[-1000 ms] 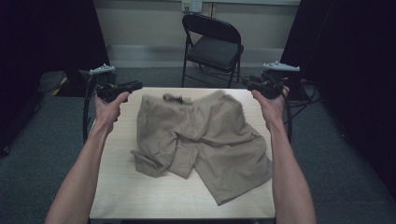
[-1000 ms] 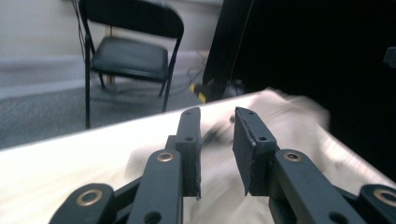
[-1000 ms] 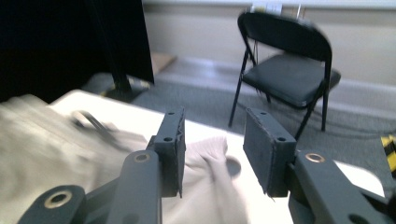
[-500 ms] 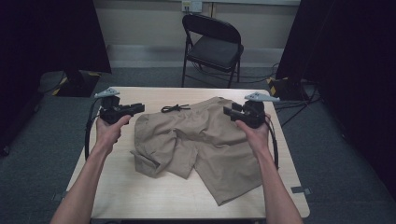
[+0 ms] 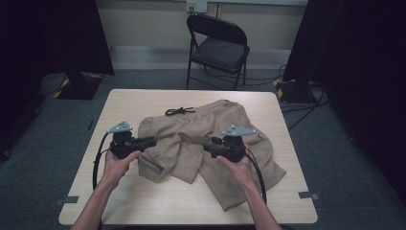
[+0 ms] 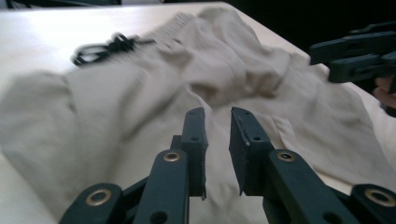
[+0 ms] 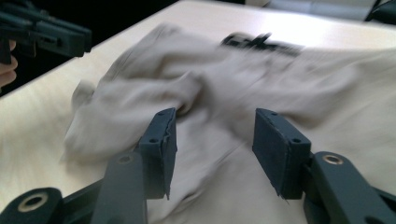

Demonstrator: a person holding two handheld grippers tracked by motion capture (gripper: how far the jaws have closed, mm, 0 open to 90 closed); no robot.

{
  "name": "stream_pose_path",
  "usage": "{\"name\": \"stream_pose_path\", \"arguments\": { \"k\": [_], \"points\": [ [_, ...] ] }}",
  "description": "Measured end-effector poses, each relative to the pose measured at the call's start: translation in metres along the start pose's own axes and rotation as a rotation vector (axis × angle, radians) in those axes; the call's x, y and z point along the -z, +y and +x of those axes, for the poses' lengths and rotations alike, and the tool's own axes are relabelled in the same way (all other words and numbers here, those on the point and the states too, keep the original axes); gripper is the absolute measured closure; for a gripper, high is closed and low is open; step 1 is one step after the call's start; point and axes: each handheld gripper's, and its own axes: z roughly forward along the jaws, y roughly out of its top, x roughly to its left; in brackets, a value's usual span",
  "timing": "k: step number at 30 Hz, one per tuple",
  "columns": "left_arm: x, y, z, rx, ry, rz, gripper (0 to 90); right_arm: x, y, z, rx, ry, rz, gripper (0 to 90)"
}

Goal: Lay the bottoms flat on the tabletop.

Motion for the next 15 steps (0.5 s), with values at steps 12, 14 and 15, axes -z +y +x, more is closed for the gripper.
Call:
{"name": "stream_pose_path", "arguments": {
  "k": [12, 14, 15],
  "points": [
    [0.0, -0.044, -0.025, 0.001, -0.038, 0.079, 60.5, -0.038, -0.026, 0.049, 0.025, 0.129, 0.071, 51.8],
    [-0.003, -0.049, -0.027, -0.027, -0.032, 0.109, 50.3, -0.045, -0.035, 0.055, 0.012, 0.146, 0.085, 49.4],
    [-0.004, -0.051, -0.028, -0.025, -0.044, 0.114, 46.4, -0.048, -0.038, 0.057, 0.012, 0.145, 0.104, 46.9]
  ]
}}
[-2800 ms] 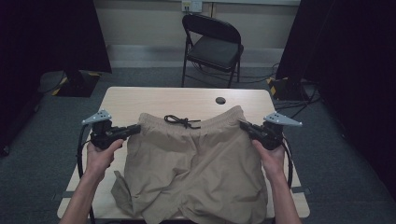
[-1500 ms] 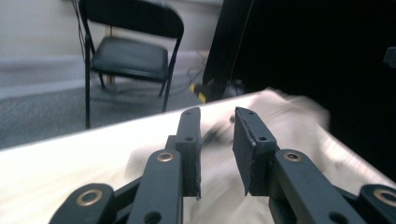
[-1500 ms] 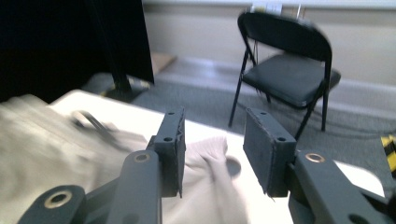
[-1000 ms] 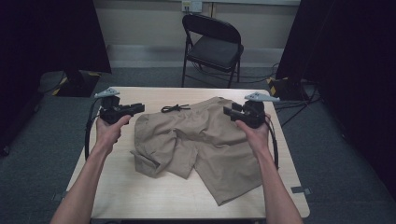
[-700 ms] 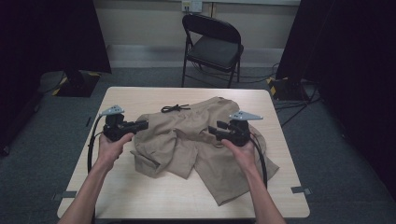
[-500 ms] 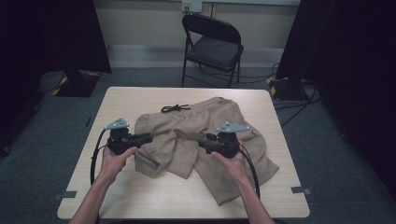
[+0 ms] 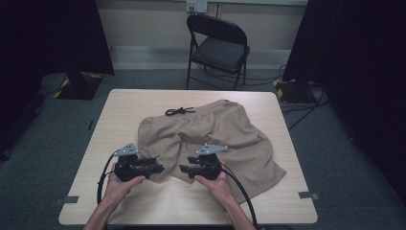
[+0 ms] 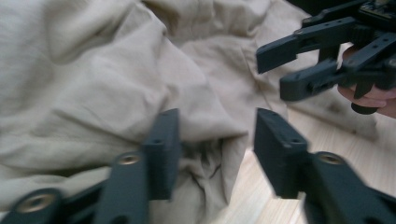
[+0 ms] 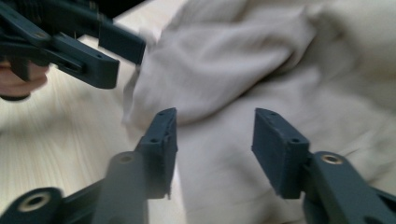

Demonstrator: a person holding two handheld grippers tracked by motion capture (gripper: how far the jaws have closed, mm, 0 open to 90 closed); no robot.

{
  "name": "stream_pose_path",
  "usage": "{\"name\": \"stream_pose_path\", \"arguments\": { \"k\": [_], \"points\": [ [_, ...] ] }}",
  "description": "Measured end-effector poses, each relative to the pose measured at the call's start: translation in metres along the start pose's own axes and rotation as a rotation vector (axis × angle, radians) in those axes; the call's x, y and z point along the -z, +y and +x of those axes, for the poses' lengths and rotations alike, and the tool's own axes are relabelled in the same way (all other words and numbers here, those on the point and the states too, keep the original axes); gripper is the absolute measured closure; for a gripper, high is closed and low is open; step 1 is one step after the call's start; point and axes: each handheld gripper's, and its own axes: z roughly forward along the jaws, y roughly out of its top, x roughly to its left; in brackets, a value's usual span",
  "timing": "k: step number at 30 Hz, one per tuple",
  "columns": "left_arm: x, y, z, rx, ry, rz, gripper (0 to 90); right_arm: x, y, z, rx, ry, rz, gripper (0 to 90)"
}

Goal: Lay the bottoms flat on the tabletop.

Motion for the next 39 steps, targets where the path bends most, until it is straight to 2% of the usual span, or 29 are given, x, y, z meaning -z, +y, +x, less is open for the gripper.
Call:
{"name": "stream_pose_path", "arguments": {
  "k": [2, 3, 4, 7, 9, 11, 13, 15, 16, 18, 20, 21, 23, 24, 26, 28, 29, 32, 34, 37, 39],
  "points": [
    [-0.006, -0.004, -0.001, -0.006, 0.002, 0.025, 38.6, -0.006, -0.005, 0.003, 0.003, 0.008, 0.017, 45.3],
    [-0.009, -0.005, -0.002, -0.027, 0.008, 0.049, 35.5, -0.008, -0.007, 0.004, 0.004, 0.01, 0.021, 43.9],
    [-0.012, -0.005, -0.004, -0.033, 0.006, 0.048, 33.6, -0.01, -0.008, 0.005, 0.007, 0.006, 0.024, 42.3],
    [-0.018, -0.005, -0.006, -0.044, 0.004, 0.059, 31.2, -0.015, -0.012, 0.006, 0.017, -0.01, 0.045, 39.9],
    [-0.024, -0.007, -0.004, -0.039, 0.035, 0.085, 31.9, -0.018, -0.014, 0.006, 0.024, -0.011, 0.061, 39.3],
    [-0.027, -0.008, 0.0, -0.041, 0.079, 0.099, 39.5, -0.019, -0.016, 0.006, 0.031, -0.012, 0.072, 39.1],
    [-0.027, -0.009, 0.006, -0.037, 0.111, 0.103, 54.0, -0.019, -0.017, 0.007, 0.036, -0.011, 0.074, 39.1],
    [-0.025, -0.01, 0.016, -0.014, 0.114, 0.088, 70.0, -0.019, -0.018, 0.007, 0.039, -0.009, 0.076, 39.2],
    [-0.023, -0.01, 0.021, 0.014, 0.109, 0.069, 79.0, -0.02, -0.018, 0.007, 0.043, -0.007, 0.083, 39.1],
    [-0.016, -0.008, 0.028, 0.063, 0.092, 0.014, 87.3, -0.02, -0.019, 0.007, 0.05, -0.009, 0.092, 39.2],
    [-0.004, -0.004, 0.032, 0.09, 0.07, -0.05, 89.8, -0.02, -0.021, 0.007, 0.056, -0.009, 0.092, 39.1],
    [0.004, 0.001, 0.034, 0.094, 0.074, -0.092, 90.0, -0.02, -0.021, 0.007, 0.056, -0.011, 0.092, 39.1],
    [0.016, 0.008, 0.038, 0.091, 0.095, -0.142, 90.0, -0.021, -0.021, 0.006, 0.054, -0.006, 0.092, 38.9],
    [0.02, 0.01, 0.04, 0.096, 0.099, -0.15, 90.0, -0.021, -0.021, 0.006, 0.055, -0.006, 0.092, 38.9],
    [0.027, 0.01, 0.048, 0.126, 0.105, -0.17, 90.0, -0.021, -0.021, 0.006, 0.068, -0.005, 0.096, 39.1],
    [0.027, 0.008, 0.048, 0.125, 0.074, -0.143, 89.0, -0.021, -0.021, 0.006, 0.074, -0.014, 0.097, 42.8],
    [0.025, 0.005, 0.044, 0.098, 0.063, -0.106, 84.2, -0.021, -0.021, 0.006, 0.083, -0.025, 0.098, 45.1],
    [0.019, -0.001, 0.034, 0.068, 0.033, -0.053, 72.8, -0.02, -0.022, 0.006, 0.127, -0.053, 0.105, 55.9],
    [0.017, -0.003, 0.026, 0.049, 0.001, -0.043, 66.8, -0.017, -0.023, 0.004, 0.124, -0.054, 0.105, 63.2],
    [0.011, -0.006, 0.014, 0.009, -0.005, -0.002, 54.7, -0.014, -0.025, 0.005, 0.137, -0.054, 0.107, 72.0],
    [0.004, -0.009, 0.008, -0.005, -0.011, 0.041, 48.6, -0.01, -0.027, 0.003, 0.111, -0.048, 0.109, 80.3]
  ]
}}
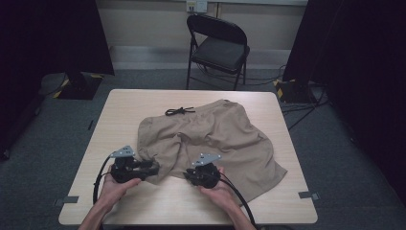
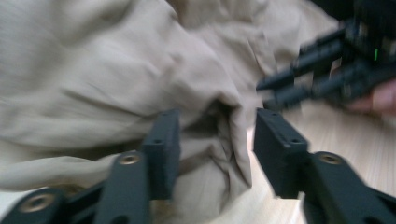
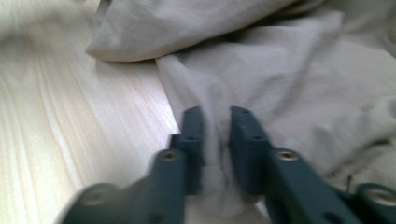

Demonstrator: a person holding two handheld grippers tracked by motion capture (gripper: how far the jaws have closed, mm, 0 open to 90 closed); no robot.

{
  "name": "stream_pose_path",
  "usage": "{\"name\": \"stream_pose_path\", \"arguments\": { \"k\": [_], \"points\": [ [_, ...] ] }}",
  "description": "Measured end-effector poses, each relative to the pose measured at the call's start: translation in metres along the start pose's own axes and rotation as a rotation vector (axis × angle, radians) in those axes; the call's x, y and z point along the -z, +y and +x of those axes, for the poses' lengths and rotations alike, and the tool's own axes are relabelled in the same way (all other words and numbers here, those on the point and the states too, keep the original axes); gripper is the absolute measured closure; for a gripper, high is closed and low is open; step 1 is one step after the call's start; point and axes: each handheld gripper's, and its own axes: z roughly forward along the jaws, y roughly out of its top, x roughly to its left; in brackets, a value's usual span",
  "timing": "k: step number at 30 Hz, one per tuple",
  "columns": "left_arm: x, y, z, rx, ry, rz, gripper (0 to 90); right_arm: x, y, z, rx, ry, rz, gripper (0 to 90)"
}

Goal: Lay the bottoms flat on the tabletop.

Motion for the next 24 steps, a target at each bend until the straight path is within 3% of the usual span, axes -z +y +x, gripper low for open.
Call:
{"name": "stream_pose_path", "arguments": {
  "k": [2, 5, 9, 10, 12, 14, 16, 17, 20, 23, 24],
  "points": [
    [-0.007, -0.001, -0.004, -0.015, -0.004, 0.03, 41.3, 0.003, -0.002, -0.002, -0.023, 0.008, -0.002, 87.2],
    [-0.015, -0.002, -0.008, -0.018, -0.013, 0.032, 32.7, 0.006, -0.002, -0.004, -0.04, 0.026, -0.013, 88.3],
    [-0.021, -0.003, -0.009, -0.014, 0.025, 0.048, 29.0, 0.021, 0.008, -0.009, -0.068, 0.04, -0.078, 88.9],
    [-0.022, -0.003, -0.009, -0.009, 0.056, 0.053, 30.5, 0.024, 0.01, -0.01, -0.069, 0.038, -0.091, 88.9],
    [-0.026, -0.004, -0.007, 0.004, 0.076, 0.053, 39.4, 0.035, 0.018, -0.014, -0.082, 0.041, -0.135, 89.0],
    [-0.027, -0.005, -0.004, -0.007, 0.082, 0.053, 61.3, 0.043, 0.024, -0.017, -0.086, 0.035, -0.162, 89.0],
    [-0.022, -0.003, -0.002, 0.013, 0.051, 0.018, 81.3, 0.053, 0.03, -0.023, -0.085, 0.013, -0.188, 89.0],
    [-0.017, -0.001, -0.001, 0.011, 0.044, -0.006, 86.8, 0.056, 0.031, -0.025, -0.091, 0.008, -0.198, 89.0],
    [0.001, 0.005, 0.003, 0.042, 0.024, -0.101, 89.4, 0.067, 0.031, -0.037, -0.116, -0.019, -0.231, 89.0],
    [0.019, 0.006, 0.014, 0.109, -0.005, -0.193, 89.5, 0.076, 0.027, -0.051, -0.148, -0.055, -0.249, 89.0],
    [0.024, 0.006, 0.018, 0.118, 0.012, -0.207, 89.5, 0.08, 0.025, -0.055, -0.159, -0.067, -0.253, 89.0]
  ]
}}
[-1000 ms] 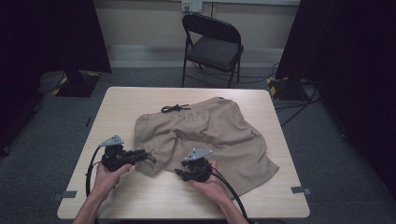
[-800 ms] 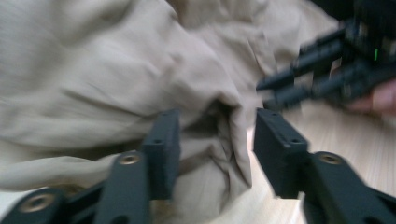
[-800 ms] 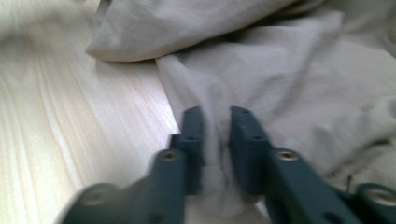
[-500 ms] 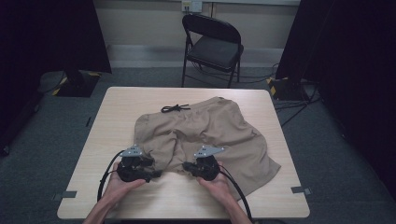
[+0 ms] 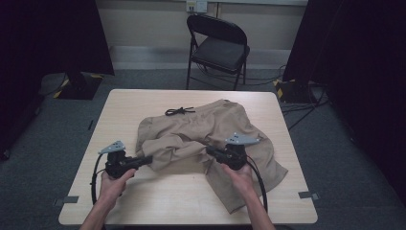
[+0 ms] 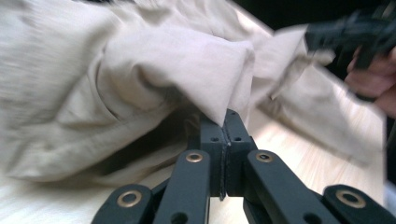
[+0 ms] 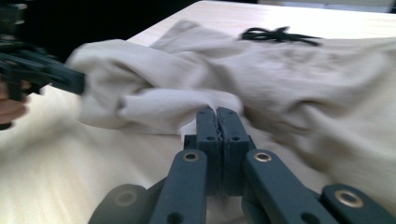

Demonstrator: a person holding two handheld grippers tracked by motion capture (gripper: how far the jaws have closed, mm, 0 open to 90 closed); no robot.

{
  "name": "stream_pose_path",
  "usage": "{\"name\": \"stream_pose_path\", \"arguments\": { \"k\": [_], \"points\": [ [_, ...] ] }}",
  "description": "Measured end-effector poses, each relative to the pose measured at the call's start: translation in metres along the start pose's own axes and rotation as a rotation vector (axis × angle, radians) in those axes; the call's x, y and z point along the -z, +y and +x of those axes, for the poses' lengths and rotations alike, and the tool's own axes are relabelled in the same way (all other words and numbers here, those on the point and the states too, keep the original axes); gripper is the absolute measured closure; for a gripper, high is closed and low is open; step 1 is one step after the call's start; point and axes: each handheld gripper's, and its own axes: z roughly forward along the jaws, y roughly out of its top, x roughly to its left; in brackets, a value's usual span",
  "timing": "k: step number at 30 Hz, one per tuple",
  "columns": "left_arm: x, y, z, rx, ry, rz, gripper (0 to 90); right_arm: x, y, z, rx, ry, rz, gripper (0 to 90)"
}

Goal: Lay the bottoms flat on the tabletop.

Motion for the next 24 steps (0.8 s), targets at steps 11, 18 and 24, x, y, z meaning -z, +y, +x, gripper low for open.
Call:
{"name": "stream_pose_path", "arguments": {
  "k": [11, 18, 24],
  "points": [
    [-0.024, -0.001, 0.04, 0.11, 0.081, 0.028, 85.2, -0.024, -0.006, -0.036, -0.06, -0.078, 0.066, 85.2],
    [-0.021, -0.003, 0.044, 0.112, 0.112, 0.051, 70.9, -0.037, -0.015, -0.045, -0.065, -0.13, 0.133, 64.6],
    [0.0, 0.003, 0.024, 0.027, 0.077, 0.015, 71.2, -0.017, -0.006, -0.036, -0.064, -0.11, 0.049, 55.5]
  ]
}}
